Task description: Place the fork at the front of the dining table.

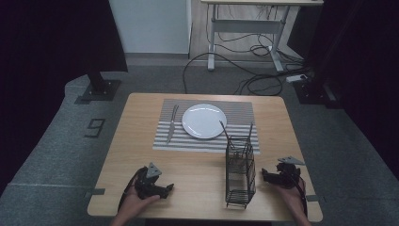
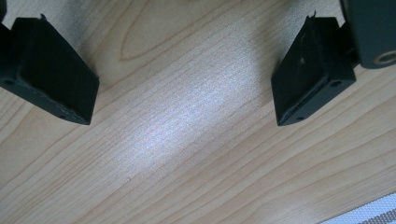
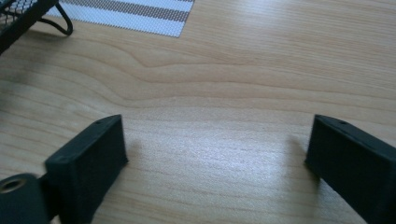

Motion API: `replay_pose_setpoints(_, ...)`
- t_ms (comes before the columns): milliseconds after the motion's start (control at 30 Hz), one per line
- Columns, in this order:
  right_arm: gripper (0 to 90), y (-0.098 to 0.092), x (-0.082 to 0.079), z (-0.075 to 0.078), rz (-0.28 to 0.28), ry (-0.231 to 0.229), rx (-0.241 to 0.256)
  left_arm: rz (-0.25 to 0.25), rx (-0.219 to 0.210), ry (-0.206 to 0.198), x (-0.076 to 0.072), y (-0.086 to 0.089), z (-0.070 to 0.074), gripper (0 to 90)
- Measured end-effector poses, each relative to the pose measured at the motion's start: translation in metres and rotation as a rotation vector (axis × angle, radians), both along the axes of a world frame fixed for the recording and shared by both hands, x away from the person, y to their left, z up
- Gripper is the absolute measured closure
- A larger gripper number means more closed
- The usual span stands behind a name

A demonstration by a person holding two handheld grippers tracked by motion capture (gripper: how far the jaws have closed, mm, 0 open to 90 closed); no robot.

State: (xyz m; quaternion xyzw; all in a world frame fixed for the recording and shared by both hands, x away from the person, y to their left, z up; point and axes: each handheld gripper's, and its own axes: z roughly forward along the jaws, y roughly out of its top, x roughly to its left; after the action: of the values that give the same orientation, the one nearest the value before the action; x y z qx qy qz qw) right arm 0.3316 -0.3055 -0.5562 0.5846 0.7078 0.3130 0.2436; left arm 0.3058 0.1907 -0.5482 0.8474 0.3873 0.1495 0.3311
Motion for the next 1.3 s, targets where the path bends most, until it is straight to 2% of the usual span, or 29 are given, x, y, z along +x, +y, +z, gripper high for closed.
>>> replay_pose_setpoints(67, 8.6, -0.003, -0.001, 0.002, -0.008, -0.006, 0.044, 0.000, 0.000, 0.000, 0.000, 0.000, 0.000, 7.4)
replay_pose_setpoints(133, 11.3, -0.004, -0.004, 0.005, -0.009, -0.020, 0.060, 0.000, 0.000, 0.000, 0.000, 0.000, 0.000, 7.4)
replay_pose_setpoints(233, 12.8, -0.005, -0.007, 0.009, -0.016, -0.045, 0.061, 0.000, 0.000, 0.000, 0.000, 0.000, 0.000, 7.4)
replay_pose_setpoints(267, 13.4, -0.003, -0.010, 0.016, -0.020, -0.077, 0.056, 0.000, 0.000, 0.000, 0.000, 0.000, 0.000, 7.4)
replay_pose_setpoints(333, 13.6, -0.002, -0.012, 0.018, -0.027, -0.089, 0.049, 0.000, 0.000, 0.000, 0.000, 0.000, 0.000, 7.4)
replay_pose_setpoints(400, 13.8, -0.001, -0.015, 0.025, -0.019, -0.119, 0.035, 0.000, 0.000, 0.000, 0.000, 0.000, 0.000, 7.4)
replay_pose_setpoints(433, 14.1, 0.000, -0.017, 0.034, -0.004, -0.125, 0.058, -0.001, 0.000, 0.000, 0.000, 0.000, 0.000, 7.3)
replay_pose_setpoints(467, 14.1, 0.000, -0.017, 0.034, -0.004, -0.125, 0.058, -0.001, 0.000, 0.000, 0.000, 0.000, 0.000, 7.3)
replay_pose_setpoints(567, 13.9, 0.003, -0.020, 0.048, 0.026, -0.142, 0.090, -0.002, 0.001, 0.001, 0.001, 0.000, 0.000, 7.2)
replay_pose_setpoints(600, 14.0, 0.006, -0.022, 0.058, 0.046, -0.161, 0.110, -0.002, 0.001, 0.001, 0.001, 0.000, 0.000, 7.1)
replay_pose_setpoints(667, 14.0, 0.008, -0.023, 0.063, 0.050, -0.176, 0.107, -0.002, 0.000, 0.001, 0.001, 0.000, 0.000, 7.0)
replay_pose_setpoints(733, 15.1, 0.013, -0.024, 0.077, 0.065, -0.207, 0.119, -0.002, 0.001, 0.001, 0.001, 0.000, 0.000, 7.0)
replay_pose_setpoints(767, 15.1, 0.013, -0.024, 0.077, 0.065, -0.207, 0.119, -0.002, 0.001, 0.001, 0.001, 0.000, 0.000, 7.0)
replay_pose_setpoints(800, 16.7, 0.015, -0.024, 0.086, 0.070, -0.230, 0.135, -0.002, 0.001, 0.001, 0.001, 0.000, 0.000, 7.0)
replay_pose_setpoints(933, 18.1, 0.020, -0.021, 0.098, 0.083, -0.257, 0.156, -0.002, 0.001, 0.001, 0.001, 0.000, 0.000, 7.0)
replay_pose_setpoints(1033, 19.4, 0.029, -0.017, 0.107, 0.110, -0.264, 0.169, -0.003, 0.002, 0.001, 0.001, 0.000, 0.000, 7.0)
replay_pose_setpoints(1200, 22.4, 0.045, -0.008, 0.116, 0.149, -0.259, 0.160, -0.001, -0.001, 0.001, 0.001, 0.000, 0.000, 7.0)
replay_pose_setpoints(1300, 26.5, 0.049, -0.002, 0.119, 0.136, -0.259, 0.152, -0.001, -0.002, 0.001, 0.001, 0.000, 0.000, 7.0)
